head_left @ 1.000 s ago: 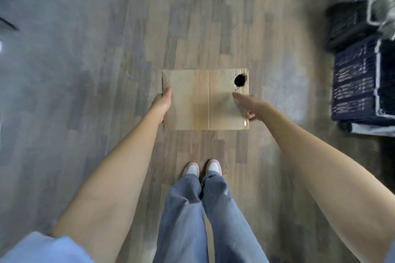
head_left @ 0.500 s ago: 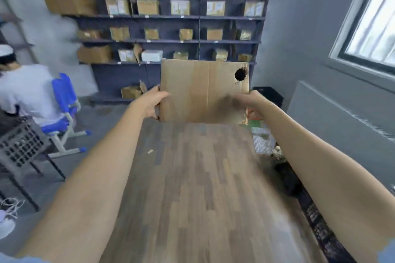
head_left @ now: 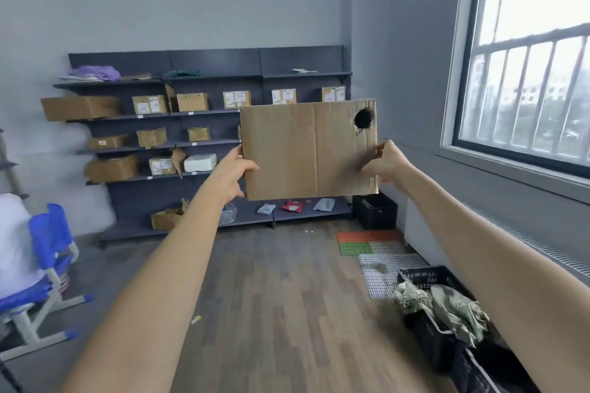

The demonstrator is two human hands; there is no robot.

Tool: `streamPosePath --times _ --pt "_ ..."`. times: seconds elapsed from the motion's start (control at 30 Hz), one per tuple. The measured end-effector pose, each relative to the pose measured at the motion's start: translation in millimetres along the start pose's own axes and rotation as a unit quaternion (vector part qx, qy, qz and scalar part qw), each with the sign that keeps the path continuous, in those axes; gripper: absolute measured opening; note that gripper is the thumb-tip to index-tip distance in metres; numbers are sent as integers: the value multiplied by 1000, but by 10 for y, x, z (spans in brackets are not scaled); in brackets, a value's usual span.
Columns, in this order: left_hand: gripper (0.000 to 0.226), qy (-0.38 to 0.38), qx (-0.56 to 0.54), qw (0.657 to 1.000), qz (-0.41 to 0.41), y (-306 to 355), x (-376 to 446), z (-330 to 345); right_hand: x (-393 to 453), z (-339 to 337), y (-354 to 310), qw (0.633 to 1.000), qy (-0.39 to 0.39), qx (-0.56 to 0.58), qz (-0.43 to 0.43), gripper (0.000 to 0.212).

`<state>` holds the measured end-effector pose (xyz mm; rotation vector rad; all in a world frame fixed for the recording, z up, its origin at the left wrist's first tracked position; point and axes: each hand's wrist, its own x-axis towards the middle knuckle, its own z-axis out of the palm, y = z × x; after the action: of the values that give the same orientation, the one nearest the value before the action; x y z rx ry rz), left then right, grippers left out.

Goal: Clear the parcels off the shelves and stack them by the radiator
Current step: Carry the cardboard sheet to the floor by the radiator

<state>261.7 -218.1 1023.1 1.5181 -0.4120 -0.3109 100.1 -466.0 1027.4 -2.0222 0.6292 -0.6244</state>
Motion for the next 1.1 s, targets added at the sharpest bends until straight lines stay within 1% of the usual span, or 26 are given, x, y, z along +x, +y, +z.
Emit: streamPosePath --times 0.07,0.2,0.3,0.47,0.6,0.77,0.83,0.9,1.0,1.1 --pt "62 5 -7 1000 -9 -35 189 10 177 67 2 1000 -5 2 -6 54" --pt "61 27 -16 999 -21 -119 644 -88 644 355 -15 1000 -1 10 -21 52" --pt "58 41 -14 999 -27 -204 1098 -237 1108 698 -7 1000 -1 -2 -29 62" --pt "57 43 3 999 -29 -249 2100 -640 2068 1377 -137 999 -17 -4 -37 71" --pt "46 25 9 999 -32 -241 3080 -1004 2895 1895 -243 999 -20 -9 -35 72" --pt "50 27 24 998 -42 -438 4151 -1196 3759 2438 -256 999 -42 -8 -9 68" --pt "51 31 29 998 -53 -563 4522 -1199 4095 2621 -204 998 -59 -8 5 70" --pt "47 17 27 997 -69 -706 4906 -1208 4459 2787 -132 998 -61 -2 29 73" --pt "34 -1 37 995 -92 -930 5481 -1162 5011 2981 15 995 -64 17 69 74" --pt "30 -29 69 992 -101 -1132 6127 -1053 5629 3087 239 994 -54 48 77 80"
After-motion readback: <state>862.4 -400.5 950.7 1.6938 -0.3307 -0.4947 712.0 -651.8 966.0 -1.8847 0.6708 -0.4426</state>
